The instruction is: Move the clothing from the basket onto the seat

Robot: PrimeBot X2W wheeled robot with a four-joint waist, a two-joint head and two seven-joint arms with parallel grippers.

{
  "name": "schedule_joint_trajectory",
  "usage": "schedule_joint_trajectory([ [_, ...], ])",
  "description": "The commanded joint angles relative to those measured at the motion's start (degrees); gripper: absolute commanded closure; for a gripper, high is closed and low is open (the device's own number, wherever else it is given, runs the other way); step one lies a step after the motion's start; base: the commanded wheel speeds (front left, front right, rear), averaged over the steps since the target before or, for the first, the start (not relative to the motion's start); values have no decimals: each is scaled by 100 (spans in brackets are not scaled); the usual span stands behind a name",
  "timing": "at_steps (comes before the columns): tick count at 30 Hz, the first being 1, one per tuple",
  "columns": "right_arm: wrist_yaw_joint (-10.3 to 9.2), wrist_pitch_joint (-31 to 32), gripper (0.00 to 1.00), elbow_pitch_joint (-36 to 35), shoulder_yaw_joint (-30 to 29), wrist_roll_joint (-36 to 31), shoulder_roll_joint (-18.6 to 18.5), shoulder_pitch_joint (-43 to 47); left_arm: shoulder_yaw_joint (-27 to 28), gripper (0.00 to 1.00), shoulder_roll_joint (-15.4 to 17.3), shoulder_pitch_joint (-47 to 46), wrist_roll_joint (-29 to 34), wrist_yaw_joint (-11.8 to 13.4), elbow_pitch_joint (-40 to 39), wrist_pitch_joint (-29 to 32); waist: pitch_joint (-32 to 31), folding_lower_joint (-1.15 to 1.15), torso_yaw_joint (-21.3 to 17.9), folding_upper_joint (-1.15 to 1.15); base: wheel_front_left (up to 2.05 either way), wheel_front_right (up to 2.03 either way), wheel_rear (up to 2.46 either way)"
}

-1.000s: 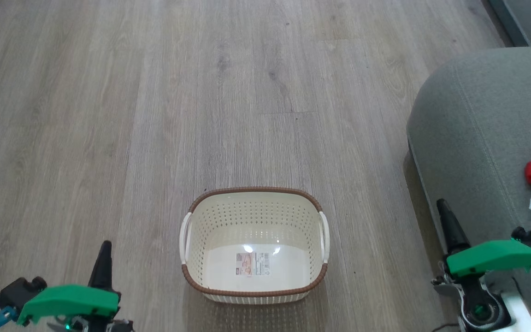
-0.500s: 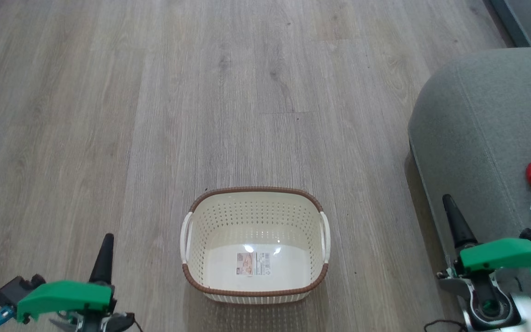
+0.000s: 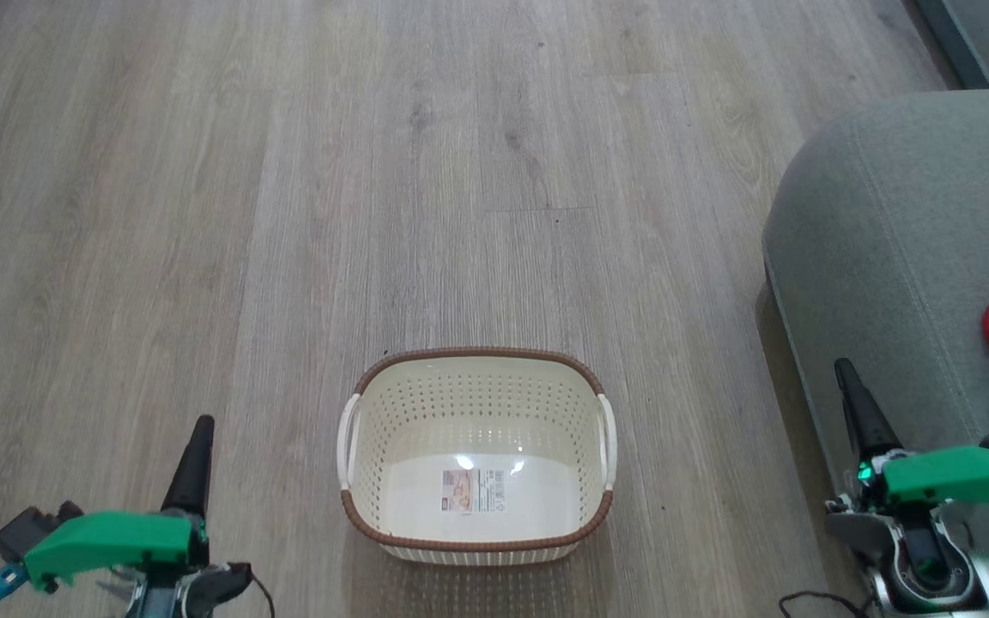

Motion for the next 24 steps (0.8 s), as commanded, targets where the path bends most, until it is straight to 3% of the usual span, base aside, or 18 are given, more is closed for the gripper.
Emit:
schedule_joint_trajectory([
  [1,0,70,100,-261,33,189,12,-87,115,100,83,-295,-209,-56,-231,73,0,0,3,0,0,0,0],
  [19,0,368,100,-465,-203,1238,102,-44,130,100,95,-391,-1342,-151,-328,369,3,0,32,0,0,0,0],
  [24,0,382,100,-474,-213,1285,106,-42,131,100,96,-395,-1393,-155,-333,382,3,0,33,0,0,0,0],
])
